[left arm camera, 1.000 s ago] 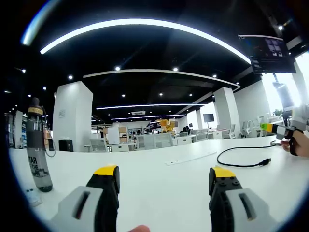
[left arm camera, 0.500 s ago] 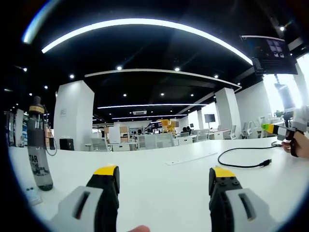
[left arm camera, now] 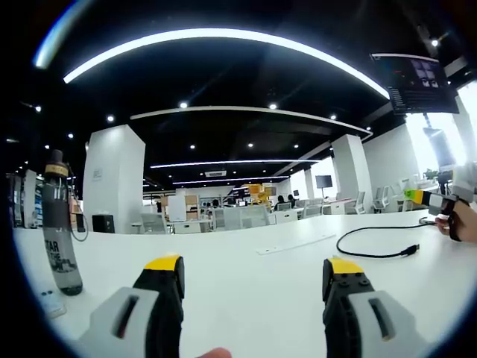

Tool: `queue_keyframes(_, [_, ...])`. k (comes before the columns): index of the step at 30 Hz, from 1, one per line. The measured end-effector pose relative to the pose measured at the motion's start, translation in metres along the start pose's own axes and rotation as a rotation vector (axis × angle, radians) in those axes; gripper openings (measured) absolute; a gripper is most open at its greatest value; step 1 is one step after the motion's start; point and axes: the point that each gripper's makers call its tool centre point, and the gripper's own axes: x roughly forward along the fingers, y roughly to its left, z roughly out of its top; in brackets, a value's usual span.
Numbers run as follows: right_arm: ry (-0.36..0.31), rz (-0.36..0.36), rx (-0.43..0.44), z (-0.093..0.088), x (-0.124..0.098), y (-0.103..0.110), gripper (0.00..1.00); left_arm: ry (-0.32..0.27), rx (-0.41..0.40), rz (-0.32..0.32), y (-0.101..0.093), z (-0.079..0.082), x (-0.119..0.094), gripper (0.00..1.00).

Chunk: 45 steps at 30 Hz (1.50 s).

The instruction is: Find the data cable on the table. Grasp the USB connector end of the cable and insert it into the USB port on the table

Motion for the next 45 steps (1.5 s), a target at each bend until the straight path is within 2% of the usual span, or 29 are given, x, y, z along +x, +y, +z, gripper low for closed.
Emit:
queue_keyframes(8, [-0.020,-0.018,0.023,0.004,-0.003,-0.004,0.52,0.001,-0.005,0.010,0.002,0.000,0.000,0.76])
queue_keyframes(18, [-0.008,0.018,-0.042,0.002,-0.001,0.009,0.53,-0.009,-0.036,0.060,0.016,0.001,-0.002,0.76])
queue_keyframes(40, [-0.003,0.015,-0.028,0.001,0.001,0.005,0.53,0.000,-0.028,0.044,0.011,0.000,-0.001,0.76])
queue_keyframes(45, [-0.005,0.012,-0.025,0.002,0.001,0.005,0.53,-0.019,-0.041,0.039,0.011,0.003,-0.001,0.77])
